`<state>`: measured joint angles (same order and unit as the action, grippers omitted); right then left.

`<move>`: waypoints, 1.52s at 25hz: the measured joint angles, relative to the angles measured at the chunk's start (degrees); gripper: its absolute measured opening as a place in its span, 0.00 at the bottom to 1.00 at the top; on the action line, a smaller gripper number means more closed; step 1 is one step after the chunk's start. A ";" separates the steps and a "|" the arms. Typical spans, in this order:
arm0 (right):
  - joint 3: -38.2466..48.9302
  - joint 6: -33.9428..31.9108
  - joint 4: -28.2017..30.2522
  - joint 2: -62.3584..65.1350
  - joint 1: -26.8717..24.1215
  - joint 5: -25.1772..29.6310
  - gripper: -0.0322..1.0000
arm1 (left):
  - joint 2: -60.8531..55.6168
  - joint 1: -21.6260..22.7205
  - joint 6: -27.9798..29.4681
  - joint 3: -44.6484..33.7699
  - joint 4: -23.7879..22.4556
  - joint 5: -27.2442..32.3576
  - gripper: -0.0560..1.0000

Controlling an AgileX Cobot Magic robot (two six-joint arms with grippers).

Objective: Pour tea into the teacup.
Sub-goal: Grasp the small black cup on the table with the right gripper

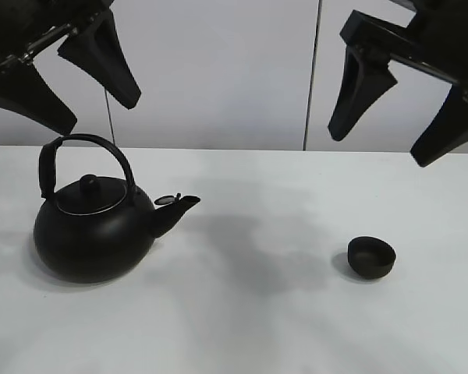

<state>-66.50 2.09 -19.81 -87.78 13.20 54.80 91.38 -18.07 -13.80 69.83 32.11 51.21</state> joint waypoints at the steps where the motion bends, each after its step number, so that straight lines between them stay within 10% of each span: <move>1: -0.97 -0.78 1.41 -0.05 0.00 1.08 0.62 | 0.00 0.00 0.00 0.00 0.00 0.00 0.59; 14: -9.46 -8.02 15.70 -3.26 0.00 12.54 0.62 | 0.00 0.00 0.00 0.00 0.00 0.00 0.59; 38: -9.60 -8.06 16.81 -22.34 0.00 2.59 0.61 | 0.00 0.00 0.00 0.00 0.00 -0.02 0.59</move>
<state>-76.10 -5.97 -3.01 -110.12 13.20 57.39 91.38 -18.07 -13.80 69.83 32.11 51.19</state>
